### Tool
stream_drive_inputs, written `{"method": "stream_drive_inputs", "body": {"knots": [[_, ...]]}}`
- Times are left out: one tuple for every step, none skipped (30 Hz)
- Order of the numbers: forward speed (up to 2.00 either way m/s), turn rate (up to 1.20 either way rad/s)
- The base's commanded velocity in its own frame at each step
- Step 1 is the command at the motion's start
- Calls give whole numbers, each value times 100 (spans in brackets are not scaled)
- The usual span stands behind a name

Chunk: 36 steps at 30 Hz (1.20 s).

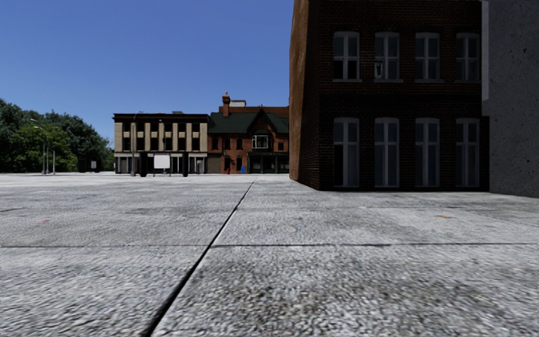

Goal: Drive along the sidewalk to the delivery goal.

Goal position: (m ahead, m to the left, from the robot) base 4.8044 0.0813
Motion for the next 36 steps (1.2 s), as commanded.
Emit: {"method": "stream_drive_inputs", "body": {"knots": [[200,0],[200,0],[200,0],[200,0],[200,0],[200,0],[200,0],[200,0],[200,0],[200,0],[200,0],[200,0],[200,0],[200,0],[200,0],[200,0],[200,0],[200,0],[200,0],[200,0],[200,0],[200,0],[200,0],[200,0],[200,0],[200,0],[200,0],[200,0],[200,0],[200,0],[200,0],[200,0],[200,0],[200,0],[200,0],[200,0]]}}
